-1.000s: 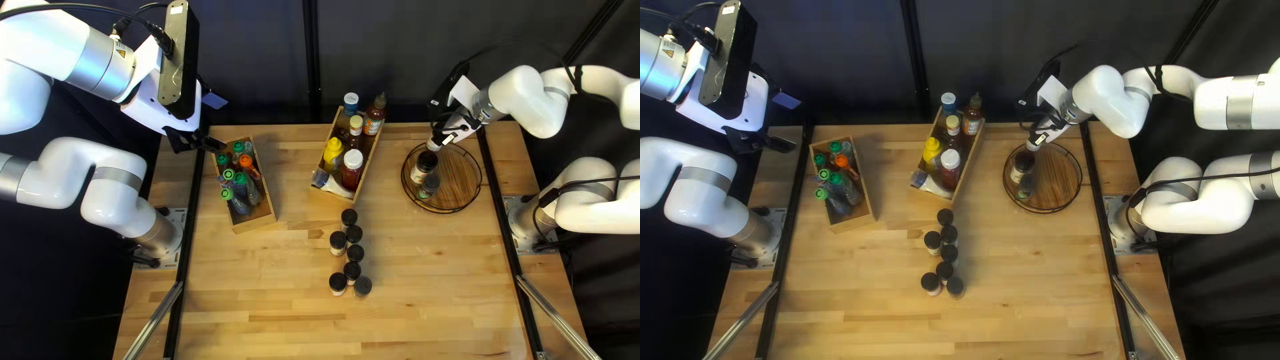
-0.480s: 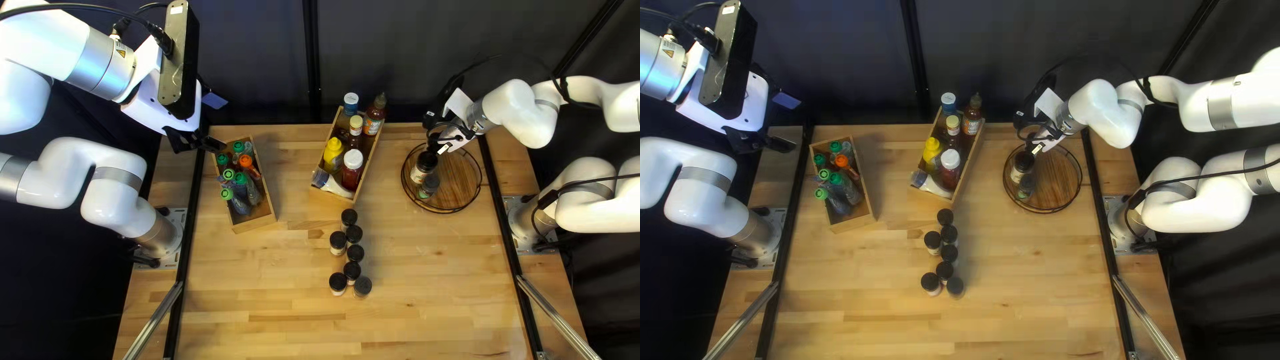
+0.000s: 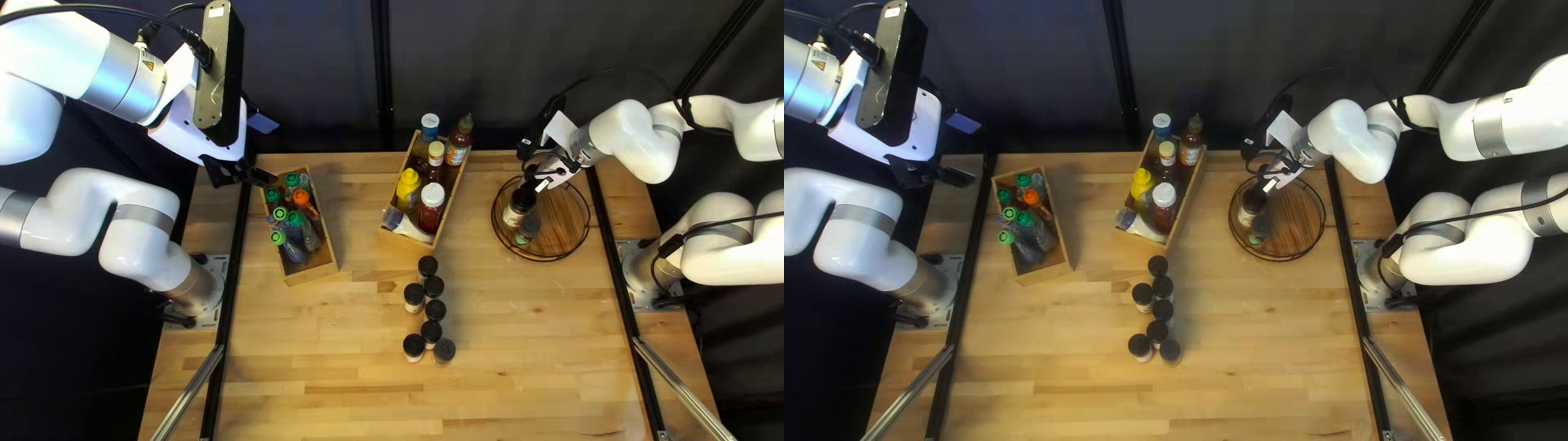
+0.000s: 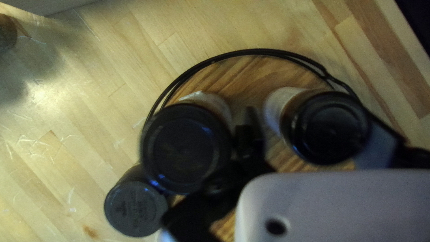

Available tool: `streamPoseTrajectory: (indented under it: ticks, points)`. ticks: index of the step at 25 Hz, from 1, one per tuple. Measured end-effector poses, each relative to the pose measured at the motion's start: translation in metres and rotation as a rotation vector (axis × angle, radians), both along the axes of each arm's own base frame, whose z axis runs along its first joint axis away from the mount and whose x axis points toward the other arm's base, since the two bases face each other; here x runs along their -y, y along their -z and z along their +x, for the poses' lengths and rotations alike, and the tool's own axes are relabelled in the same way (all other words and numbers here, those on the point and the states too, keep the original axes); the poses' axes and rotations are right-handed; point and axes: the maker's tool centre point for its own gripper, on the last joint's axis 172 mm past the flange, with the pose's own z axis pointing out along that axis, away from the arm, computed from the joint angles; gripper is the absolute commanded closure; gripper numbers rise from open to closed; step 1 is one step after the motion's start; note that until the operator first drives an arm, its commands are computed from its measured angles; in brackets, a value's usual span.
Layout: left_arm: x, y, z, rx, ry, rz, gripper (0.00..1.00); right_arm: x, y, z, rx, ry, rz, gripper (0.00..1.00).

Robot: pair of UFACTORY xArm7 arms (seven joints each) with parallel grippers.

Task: Separate condiments, baby food and spices and place it in 3 different racks/containers

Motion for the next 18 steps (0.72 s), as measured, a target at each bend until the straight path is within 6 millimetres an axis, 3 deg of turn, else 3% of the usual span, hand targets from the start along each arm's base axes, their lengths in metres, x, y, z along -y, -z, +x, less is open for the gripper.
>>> streamPoseTrajectory:
  ticks: [12,18]
  points:
    - [0.000,0.000,0.000,0.000,0.000,0.000,0.00,-0.006,-0.034,0.006,-0.002,-0.043,-0.005,0.00]
    - [0.000,0.000,0.000,0.000,0.000,0.000,0.00,-0.033,-0.071,0.027,0.031,-0.124,-0.011,0.00]
